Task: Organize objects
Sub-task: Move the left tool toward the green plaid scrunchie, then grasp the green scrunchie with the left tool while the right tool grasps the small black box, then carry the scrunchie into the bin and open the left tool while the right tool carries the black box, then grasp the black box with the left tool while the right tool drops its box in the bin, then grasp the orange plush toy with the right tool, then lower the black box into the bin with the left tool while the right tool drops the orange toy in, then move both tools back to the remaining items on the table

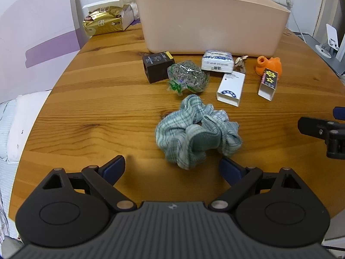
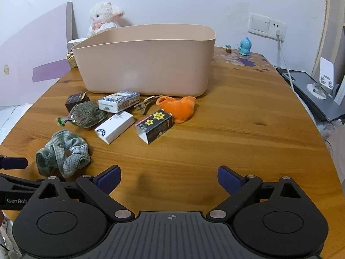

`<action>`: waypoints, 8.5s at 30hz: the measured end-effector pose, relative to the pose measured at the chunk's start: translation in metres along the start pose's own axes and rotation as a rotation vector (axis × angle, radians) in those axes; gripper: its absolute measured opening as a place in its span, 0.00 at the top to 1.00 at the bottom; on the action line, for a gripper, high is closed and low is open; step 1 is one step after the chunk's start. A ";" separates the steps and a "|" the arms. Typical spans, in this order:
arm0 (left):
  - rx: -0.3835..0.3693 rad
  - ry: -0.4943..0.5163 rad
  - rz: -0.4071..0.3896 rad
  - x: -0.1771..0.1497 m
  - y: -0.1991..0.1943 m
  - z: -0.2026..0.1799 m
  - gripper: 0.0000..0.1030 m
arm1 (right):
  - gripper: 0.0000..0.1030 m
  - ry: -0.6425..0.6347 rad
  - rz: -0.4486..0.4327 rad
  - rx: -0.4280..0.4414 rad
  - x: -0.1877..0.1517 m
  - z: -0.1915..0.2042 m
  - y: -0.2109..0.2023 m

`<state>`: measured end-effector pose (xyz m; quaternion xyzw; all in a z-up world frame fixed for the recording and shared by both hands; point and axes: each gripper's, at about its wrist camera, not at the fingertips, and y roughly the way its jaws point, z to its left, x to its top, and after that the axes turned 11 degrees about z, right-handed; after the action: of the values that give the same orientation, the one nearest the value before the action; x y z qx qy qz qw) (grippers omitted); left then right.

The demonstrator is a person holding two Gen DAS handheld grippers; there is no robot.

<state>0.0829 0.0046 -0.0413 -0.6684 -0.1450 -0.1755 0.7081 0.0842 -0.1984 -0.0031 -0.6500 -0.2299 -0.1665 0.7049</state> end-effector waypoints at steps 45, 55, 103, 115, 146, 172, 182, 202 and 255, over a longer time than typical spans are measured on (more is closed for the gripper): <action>-0.122 0.072 -0.157 0.052 -0.030 0.013 0.85 | 0.80 0.075 -0.086 0.019 0.044 -0.011 0.002; -0.060 0.056 -0.317 0.091 -0.076 0.028 0.85 | 0.80 0.085 -0.232 0.011 0.080 -0.023 -0.038; 0.009 0.042 -0.297 0.179 -0.055 0.010 0.14 | 0.21 0.058 -0.225 -0.057 0.157 -0.014 -0.029; 0.050 0.071 -0.221 0.127 -0.048 0.038 0.13 | 0.08 0.061 -0.177 -0.076 0.103 -0.013 -0.033; -0.033 0.178 -0.118 0.141 0.056 0.062 0.13 | 0.04 -0.035 0.006 -0.182 0.100 -0.019 0.086; -0.109 0.142 -0.114 0.126 0.025 0.055 0.67 | 0.90 -0.017 -0.072 -0.123 0.084 -0.020 0.046; -0.121 0.138 -0.167 0.109 -0.015 0.052 0.67 | 0.90 -0.034 -0.206 -0.090 0.071 -0.010 -0.024; -0.120 0.160 -0.376 0.151 -0.097 0.032 0.67 | 0.90 -0.024 -0.403 -0.056 0.117 -0.009 -0.072; -0.046 0.136 -0.240 0.197 -0.045 0.014 0.06 | 0.05 -0.022 -0.310 -0.054 0.144 0.002 -0.032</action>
<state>0.2400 0.0055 0.0869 -0.6487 -0.1714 -0.3073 0.6747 0.1877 -0.1900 0.1018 -0.6271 -0.3304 -0.2723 0.6507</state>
